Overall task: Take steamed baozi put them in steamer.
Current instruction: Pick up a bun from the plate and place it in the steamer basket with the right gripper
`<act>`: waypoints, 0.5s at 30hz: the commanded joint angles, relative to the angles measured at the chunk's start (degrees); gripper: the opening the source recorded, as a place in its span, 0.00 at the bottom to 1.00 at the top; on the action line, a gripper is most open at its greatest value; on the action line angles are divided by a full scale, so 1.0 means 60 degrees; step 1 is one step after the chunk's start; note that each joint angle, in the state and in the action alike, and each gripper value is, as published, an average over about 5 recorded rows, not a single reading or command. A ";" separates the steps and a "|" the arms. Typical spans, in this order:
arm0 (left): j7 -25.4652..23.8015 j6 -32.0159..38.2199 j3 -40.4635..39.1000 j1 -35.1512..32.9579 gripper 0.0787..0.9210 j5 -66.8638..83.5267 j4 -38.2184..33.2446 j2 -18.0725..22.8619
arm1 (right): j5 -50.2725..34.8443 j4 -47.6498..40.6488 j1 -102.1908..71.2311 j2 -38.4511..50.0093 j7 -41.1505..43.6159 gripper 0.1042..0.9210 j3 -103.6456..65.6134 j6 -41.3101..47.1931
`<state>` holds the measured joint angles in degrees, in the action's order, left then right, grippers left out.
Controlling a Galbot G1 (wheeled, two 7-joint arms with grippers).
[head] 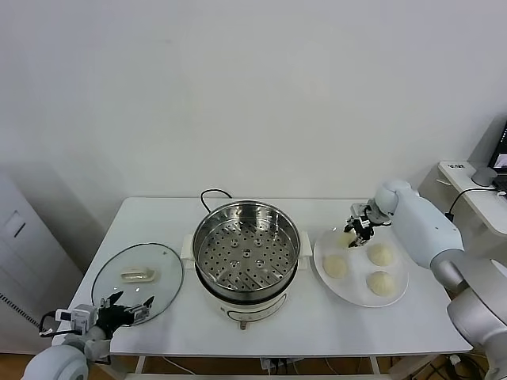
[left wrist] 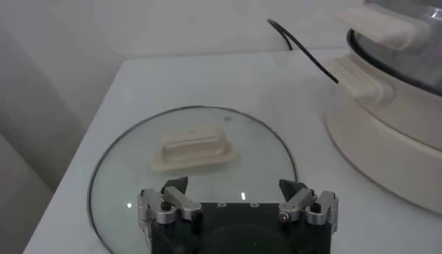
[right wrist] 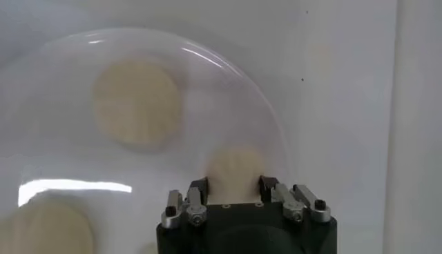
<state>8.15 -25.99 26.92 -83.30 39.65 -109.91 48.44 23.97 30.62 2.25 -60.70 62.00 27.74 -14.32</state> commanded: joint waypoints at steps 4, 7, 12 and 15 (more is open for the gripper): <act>0.0077 -0.0121 0.0025 -0.0088 0.88 -0.0073 -0.0091 0.0064 | -0.2222 0.2149 0.1706 0.0958 0.0464 0.46 0.2030 -0.0381; 0.0077 -0.0089 0.0066 -0.0153 0.88 -0.0071 -0.0103 0.0003 | -0.3055 0.2657 0.2717 0.0949 0.0604 0.46 0.2804 -0.0921; 0.0081 -0.0063 0.0100 -0.0190 0.88 -0.0043 -0.0186 -0.0065 | -0.3798 0.3079 0.3893 0.0652 0.0829 0.46 0.3483 -0.2035; 0.0086 -0.0067 0.0096 -0.0178 0.88 -0.0039 -0.0190 -0.0076 | -0.3890 0.3193 0.4358 0.0375 0.0983 0.46 0.3621 -0.2880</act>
<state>8.55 -26.25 27.48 -84.22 39.47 -110.92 47.97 8.53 43.91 17.72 -57.95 66.16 42.17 -22.21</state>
